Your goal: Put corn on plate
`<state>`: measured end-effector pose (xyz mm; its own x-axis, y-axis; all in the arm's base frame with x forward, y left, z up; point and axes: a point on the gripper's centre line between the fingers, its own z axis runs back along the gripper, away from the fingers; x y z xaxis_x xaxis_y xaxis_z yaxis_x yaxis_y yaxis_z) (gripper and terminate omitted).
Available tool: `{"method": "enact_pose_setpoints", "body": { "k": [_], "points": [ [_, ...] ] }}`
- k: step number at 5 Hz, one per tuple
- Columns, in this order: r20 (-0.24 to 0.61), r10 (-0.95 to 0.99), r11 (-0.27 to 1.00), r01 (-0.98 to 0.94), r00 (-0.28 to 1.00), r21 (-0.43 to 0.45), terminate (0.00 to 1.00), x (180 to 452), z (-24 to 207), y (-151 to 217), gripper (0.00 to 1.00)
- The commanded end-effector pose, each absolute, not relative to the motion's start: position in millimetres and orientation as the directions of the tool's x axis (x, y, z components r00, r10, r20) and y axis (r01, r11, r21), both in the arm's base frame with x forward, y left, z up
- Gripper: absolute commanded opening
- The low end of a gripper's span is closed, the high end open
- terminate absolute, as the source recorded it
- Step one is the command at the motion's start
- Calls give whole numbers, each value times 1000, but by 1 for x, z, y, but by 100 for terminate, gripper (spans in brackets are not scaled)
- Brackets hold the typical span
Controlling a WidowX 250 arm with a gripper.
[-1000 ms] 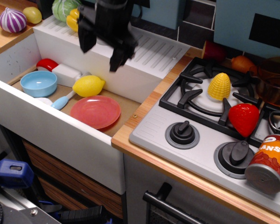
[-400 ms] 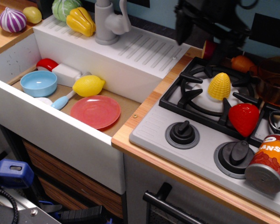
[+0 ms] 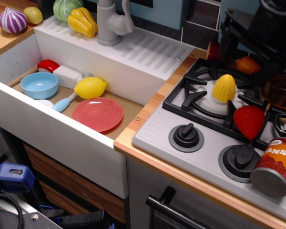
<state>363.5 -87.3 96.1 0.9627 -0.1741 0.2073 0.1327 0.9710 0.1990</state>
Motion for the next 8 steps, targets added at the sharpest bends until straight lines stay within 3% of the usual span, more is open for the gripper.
{"method": "enact_pose_setpoints", "body": {
  "k": [1,6,7,8],
  "points": [
    [291,-177,978,136,940,155,0,364,90,-81,100],
    [321,-218,974,184,922,134,0,396,61,-73,100],
    [311,-210,976,181,927,121,0,403,59,-74,0],
    [275,-211,974,179,938,137,0,406,74,-71,0]
  ]
}}
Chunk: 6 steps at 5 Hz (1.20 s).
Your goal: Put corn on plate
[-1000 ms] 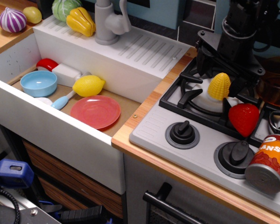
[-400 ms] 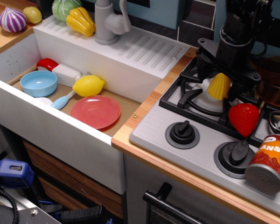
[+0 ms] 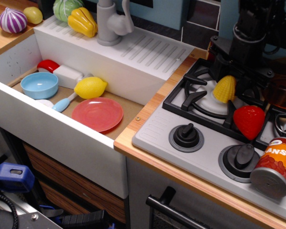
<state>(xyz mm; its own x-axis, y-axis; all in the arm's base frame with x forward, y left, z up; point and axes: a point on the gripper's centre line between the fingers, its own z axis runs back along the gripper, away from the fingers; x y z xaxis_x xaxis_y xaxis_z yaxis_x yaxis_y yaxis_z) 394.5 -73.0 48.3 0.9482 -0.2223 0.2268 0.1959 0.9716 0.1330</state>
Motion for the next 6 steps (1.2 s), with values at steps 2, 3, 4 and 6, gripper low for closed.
{"method": "enact_pose_setpoints", "body": {
  "k": [2,3,4,6],
  "points": [
    [144,-251,938,203,957,280,0,415,151,-48,0],
    [118,-253,929,207,960,308,0,409,161,-19,0],
    [155,-221,920,153,963,360,0,356,123,29,0],
    [220,-219,918,125,951,377,0,312,64,97,0]
  ]
}}
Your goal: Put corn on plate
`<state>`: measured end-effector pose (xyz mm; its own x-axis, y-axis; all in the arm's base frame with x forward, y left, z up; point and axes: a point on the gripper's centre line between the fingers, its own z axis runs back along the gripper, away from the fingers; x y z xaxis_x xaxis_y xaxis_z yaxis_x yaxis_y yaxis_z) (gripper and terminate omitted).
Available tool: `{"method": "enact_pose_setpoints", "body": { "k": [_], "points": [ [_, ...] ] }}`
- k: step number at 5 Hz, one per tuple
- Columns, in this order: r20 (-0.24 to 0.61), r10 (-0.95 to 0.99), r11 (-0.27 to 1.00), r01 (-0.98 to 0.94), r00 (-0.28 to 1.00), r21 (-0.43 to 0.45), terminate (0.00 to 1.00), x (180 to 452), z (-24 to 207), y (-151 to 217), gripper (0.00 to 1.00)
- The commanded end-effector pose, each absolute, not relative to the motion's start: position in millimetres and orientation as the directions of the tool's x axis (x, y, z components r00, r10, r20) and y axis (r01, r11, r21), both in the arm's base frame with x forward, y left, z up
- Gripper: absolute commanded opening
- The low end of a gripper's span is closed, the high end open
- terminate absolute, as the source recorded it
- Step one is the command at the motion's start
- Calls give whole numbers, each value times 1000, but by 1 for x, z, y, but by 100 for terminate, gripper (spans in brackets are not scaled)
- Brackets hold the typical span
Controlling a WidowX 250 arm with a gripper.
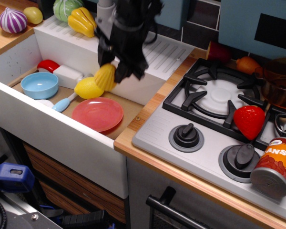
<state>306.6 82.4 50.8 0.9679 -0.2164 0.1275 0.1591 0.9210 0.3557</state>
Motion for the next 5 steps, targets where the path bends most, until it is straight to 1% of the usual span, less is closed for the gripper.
{"method": "enact_pose_setpoints", "body": {
  "k": [1,2,3,4,5],
  "points": [
    [245,-240,932,152,939,328,0,318,42,114,0],
    [297,-252,942,163,921,294,0,326,19,131,0],
    [329,-262,952,187,907,241,0,346,-1,146,0],
    [338,-257,957,189,905,220,0,357,-17,149,0],
    [350,-223,959,141,910,247,100,357,-18,146,0]
  ]
}}
